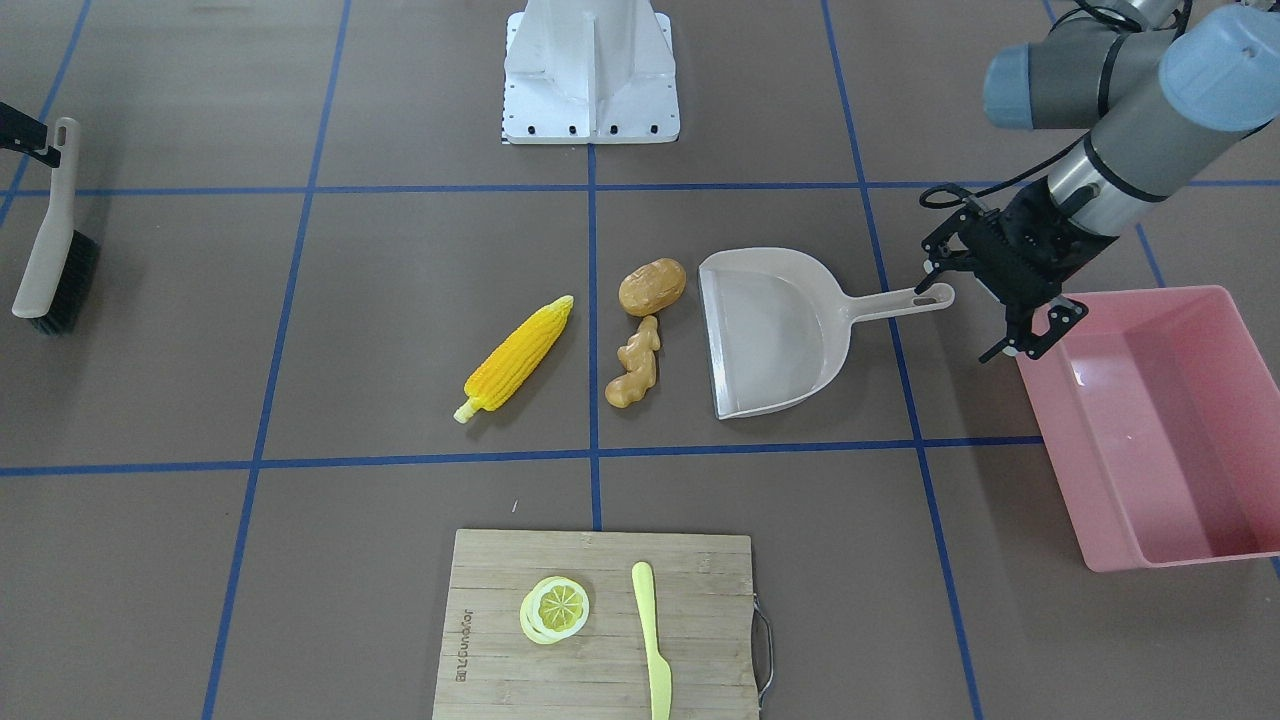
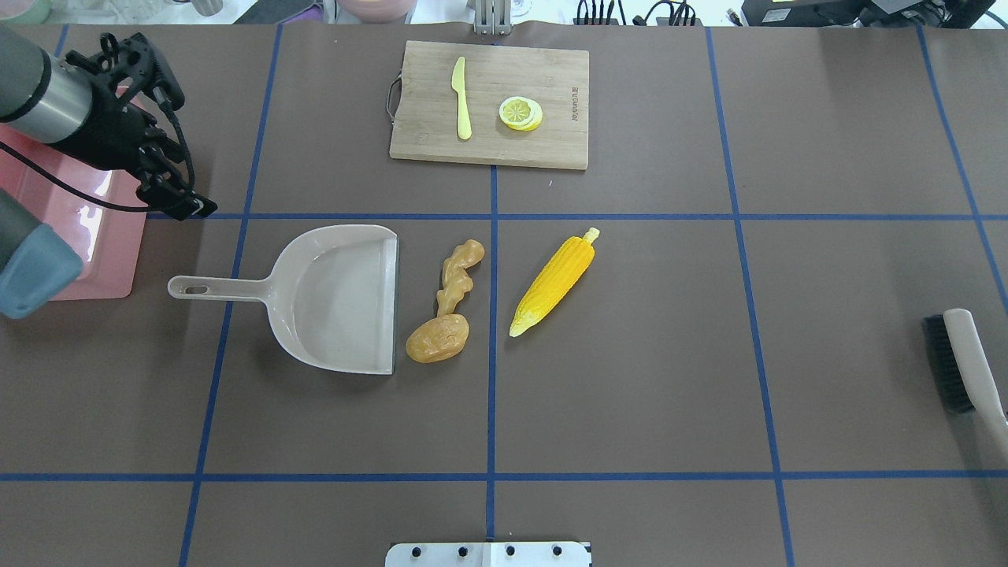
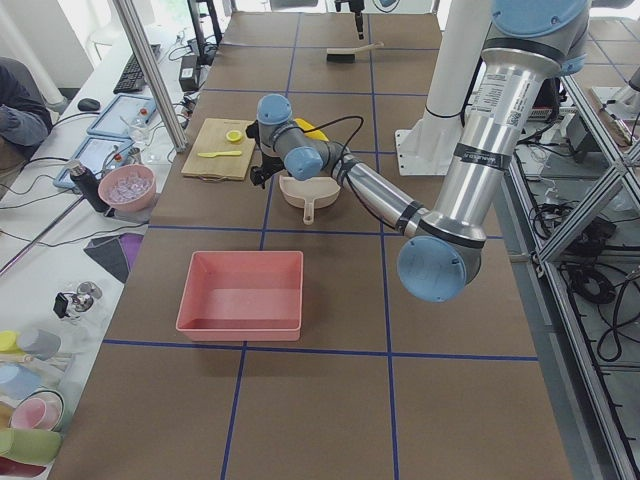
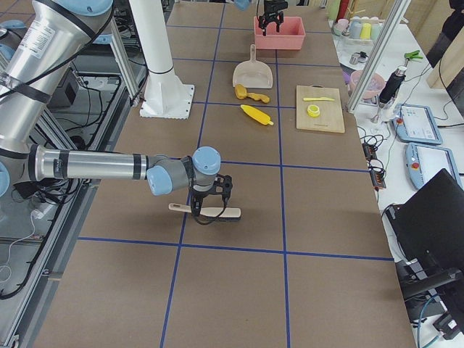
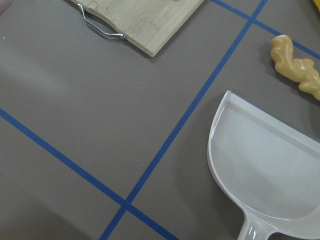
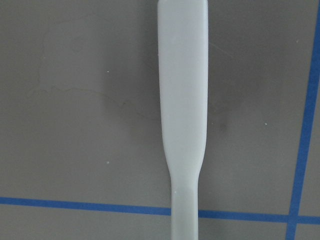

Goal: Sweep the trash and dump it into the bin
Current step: 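Move the left gripper from the pink bin down to the white dustpan handle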

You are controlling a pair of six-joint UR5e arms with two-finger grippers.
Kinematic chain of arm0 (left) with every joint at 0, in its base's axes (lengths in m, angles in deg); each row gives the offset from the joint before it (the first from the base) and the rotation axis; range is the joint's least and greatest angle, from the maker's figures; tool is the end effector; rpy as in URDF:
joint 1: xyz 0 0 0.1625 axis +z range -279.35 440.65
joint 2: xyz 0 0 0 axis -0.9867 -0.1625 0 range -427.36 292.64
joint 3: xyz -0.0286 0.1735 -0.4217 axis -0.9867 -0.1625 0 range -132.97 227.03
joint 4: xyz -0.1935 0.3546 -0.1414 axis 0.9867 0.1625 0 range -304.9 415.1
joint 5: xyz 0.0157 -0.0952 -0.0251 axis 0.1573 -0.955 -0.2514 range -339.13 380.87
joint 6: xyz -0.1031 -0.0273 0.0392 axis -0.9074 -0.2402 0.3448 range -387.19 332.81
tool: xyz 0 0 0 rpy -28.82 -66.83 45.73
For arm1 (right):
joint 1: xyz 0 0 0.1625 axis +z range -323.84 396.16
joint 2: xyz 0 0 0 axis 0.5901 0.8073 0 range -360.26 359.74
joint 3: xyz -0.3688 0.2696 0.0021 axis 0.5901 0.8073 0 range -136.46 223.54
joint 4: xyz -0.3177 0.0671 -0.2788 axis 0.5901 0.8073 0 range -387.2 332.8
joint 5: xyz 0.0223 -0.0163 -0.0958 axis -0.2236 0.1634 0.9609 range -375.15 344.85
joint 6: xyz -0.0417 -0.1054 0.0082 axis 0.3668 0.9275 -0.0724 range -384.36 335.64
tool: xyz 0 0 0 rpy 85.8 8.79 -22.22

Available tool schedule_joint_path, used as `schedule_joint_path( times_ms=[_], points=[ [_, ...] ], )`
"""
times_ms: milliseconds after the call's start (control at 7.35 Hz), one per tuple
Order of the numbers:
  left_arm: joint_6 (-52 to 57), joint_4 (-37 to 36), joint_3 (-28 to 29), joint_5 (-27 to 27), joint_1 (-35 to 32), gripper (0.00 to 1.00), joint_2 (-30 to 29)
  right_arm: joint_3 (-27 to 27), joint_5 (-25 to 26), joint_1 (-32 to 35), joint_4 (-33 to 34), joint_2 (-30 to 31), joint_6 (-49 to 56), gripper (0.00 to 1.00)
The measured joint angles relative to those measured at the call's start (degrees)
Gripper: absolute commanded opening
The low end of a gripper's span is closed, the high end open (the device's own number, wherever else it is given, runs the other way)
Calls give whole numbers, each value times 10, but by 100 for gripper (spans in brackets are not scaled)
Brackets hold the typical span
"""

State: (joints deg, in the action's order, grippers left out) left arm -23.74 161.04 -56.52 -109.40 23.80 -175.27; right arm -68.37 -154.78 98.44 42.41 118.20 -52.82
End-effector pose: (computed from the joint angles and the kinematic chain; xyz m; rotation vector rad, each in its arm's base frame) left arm 0.2882 -0.5507 0.3704 0.6152 0.8696 0.8695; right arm -0.0986 -0.2879 0.6581 -0.2063 -0.8667 -0.0926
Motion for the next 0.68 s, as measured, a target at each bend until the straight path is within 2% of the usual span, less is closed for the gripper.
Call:
schedule_joint_path(
  times_ms=[272, 408, 680],
  points=[
    [4, 38, 8, 30, 27, 97, 3, 31, 13, -27, -36, -1, -5, 100],
    [8, 86, 5, 42, 40, 97, 24, 44, 17, -38, -49, -2, -8, 100],
    [15, 194, -10, 66, 66, 96, 112, 65, 19, -58, -59, -11, -20, 100]
  ],
)
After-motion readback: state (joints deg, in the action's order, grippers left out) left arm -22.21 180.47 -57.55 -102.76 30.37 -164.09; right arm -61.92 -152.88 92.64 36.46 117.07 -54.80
